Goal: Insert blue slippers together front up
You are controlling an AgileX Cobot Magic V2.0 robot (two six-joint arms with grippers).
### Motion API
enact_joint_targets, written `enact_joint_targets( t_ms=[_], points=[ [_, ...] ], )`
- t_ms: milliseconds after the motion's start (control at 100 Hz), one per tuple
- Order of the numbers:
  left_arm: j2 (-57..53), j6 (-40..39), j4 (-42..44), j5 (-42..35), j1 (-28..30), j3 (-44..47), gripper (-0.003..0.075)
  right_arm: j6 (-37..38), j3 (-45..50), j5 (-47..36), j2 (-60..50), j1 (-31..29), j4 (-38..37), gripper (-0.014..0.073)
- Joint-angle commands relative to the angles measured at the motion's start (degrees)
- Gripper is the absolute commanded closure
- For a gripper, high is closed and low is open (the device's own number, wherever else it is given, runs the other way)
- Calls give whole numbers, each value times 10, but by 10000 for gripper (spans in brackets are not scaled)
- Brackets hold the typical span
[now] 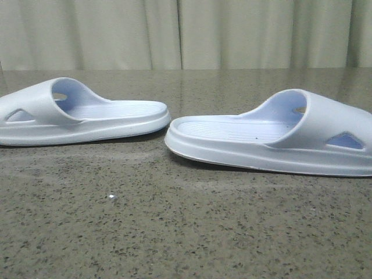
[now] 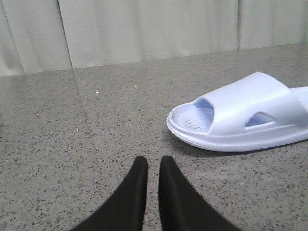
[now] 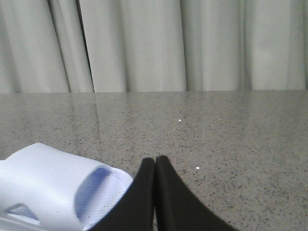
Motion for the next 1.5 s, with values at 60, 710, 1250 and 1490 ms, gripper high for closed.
enact_joint_targets(
  t_ms=[60, 710, 1250, 1490],
  points=[
    [-17, -5, -1, -46, 2, 5, 704, 1, 12, -47, -12, -2, -2, 701],
    [-17, -5, -1, -50, 2, 5, 704, 1, 12, -47, -12, -2, -2, 701],
    [-17, -5, -2, -53, 2, 5, 704, 1, 12, -50, -12, -2, -2, 701],
    [-17, -5, -35, -92, 2, 5, 704, 1, 12, -51, -12, -2, -2, 701]
  ],
)
